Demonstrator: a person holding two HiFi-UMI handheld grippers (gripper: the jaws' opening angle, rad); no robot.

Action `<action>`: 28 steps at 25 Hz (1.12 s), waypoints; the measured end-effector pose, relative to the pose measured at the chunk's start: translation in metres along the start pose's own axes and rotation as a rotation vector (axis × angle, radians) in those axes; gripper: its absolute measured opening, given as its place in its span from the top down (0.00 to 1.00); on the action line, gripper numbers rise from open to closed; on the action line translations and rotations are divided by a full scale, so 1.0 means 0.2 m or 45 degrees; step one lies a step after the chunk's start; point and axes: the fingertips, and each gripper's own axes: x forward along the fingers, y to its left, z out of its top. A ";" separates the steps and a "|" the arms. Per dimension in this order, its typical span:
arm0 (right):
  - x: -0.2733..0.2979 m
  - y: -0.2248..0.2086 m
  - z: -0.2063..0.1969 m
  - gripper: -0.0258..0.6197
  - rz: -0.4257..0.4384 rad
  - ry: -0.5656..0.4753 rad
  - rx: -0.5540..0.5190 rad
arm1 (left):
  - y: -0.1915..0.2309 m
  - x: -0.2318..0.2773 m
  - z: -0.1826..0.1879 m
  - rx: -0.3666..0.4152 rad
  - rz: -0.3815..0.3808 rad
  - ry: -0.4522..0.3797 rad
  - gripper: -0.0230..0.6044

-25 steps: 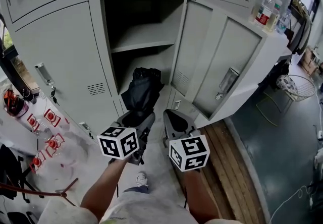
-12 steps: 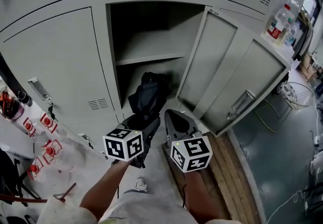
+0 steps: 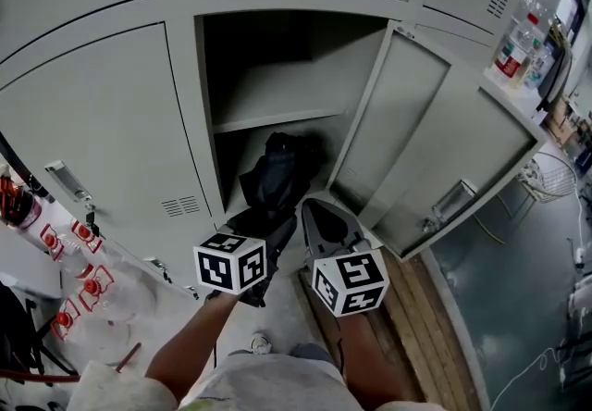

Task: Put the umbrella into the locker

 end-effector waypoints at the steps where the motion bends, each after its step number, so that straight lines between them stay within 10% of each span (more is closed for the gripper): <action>1: 0.01 -0.01 0.00 0.96 0.003 -0.003 0.003 | 0.00 0.01 0.00 0.005 0.004 0.004 0.56; 28: 0.25 -0.14 0.04 0.96 0.353 -0.061 -0.021 | 0.15 0.23 0.07 0.007 0.329 -0.027 0.56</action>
